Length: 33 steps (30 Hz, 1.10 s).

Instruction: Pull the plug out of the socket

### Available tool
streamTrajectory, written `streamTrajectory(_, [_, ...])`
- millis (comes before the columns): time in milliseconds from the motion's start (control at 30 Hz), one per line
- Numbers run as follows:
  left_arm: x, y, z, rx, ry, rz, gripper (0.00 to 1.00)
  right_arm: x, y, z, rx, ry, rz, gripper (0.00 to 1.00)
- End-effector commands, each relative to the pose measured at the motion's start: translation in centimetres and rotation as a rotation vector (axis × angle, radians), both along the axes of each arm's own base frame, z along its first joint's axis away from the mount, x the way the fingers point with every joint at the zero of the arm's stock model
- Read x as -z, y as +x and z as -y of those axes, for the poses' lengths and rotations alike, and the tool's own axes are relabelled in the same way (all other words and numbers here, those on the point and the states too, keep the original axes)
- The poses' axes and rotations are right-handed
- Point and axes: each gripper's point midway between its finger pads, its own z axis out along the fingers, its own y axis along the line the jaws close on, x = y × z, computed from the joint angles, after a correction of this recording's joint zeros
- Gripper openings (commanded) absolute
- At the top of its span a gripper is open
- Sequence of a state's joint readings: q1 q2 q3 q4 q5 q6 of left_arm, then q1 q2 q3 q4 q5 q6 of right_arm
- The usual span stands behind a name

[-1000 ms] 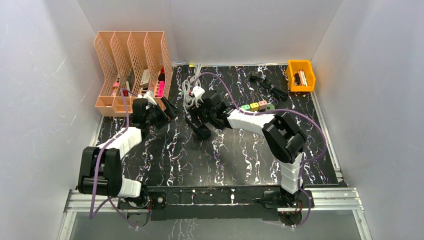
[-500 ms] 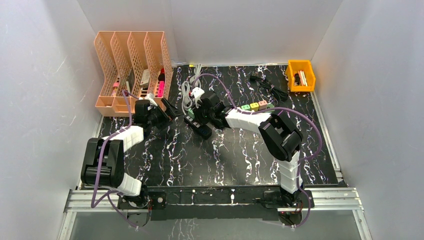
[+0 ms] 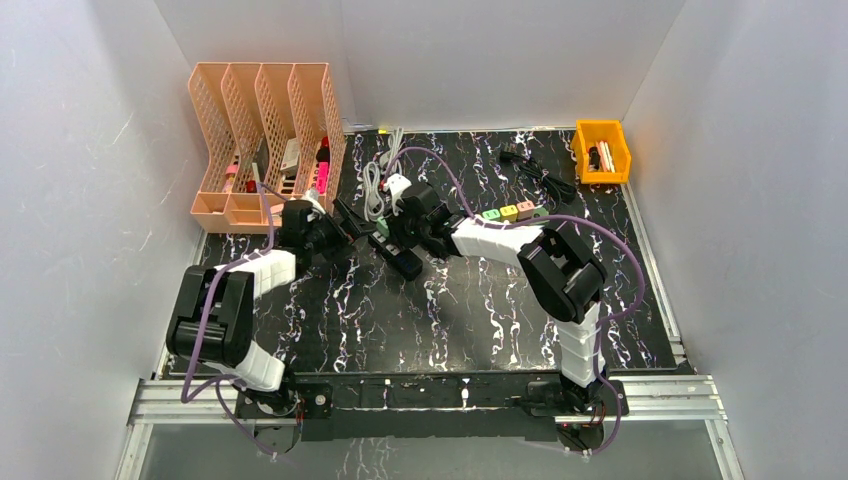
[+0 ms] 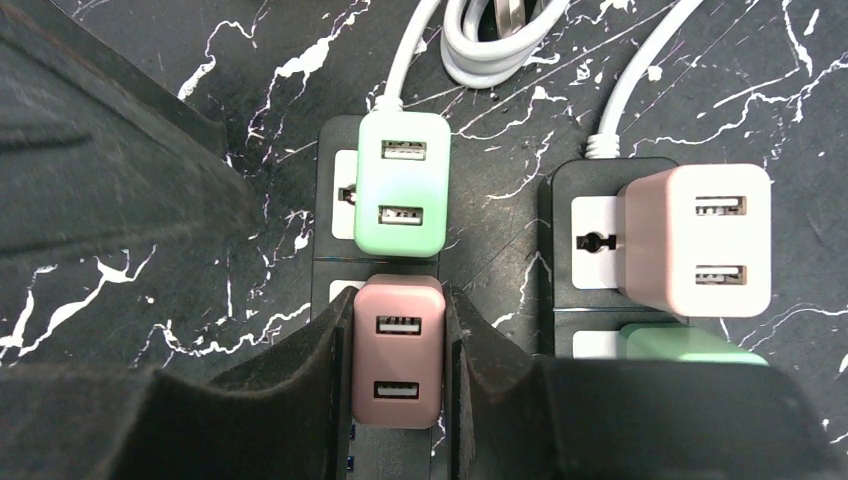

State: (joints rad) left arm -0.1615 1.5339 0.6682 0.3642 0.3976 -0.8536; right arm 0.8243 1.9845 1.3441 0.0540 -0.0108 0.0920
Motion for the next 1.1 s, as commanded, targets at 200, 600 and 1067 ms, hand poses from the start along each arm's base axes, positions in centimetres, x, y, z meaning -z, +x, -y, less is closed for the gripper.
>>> streamTrajectory(200, [-0.3, 1.4, 4.2, 0.016, -0.061, 0.033, 0.98, -4.8, -1.3, -1.6, -0.042, 0.158, 0.0, 0.0])
streamTrajectory(600, [2.7, 1.1, 3.9, -0.132, -0.051, -0.038, 0.98, -8.9, -4.9, -4.3, -0.188, 0.382, -0.105, 0.0])
streamTrajectory(1067, [3.9, 1.3, -1.3, -0.342, 0.157, 0.001, 0.84, -12.8, -6.7, -4.4, -0.28, 0.456, -0.134, 0.0])
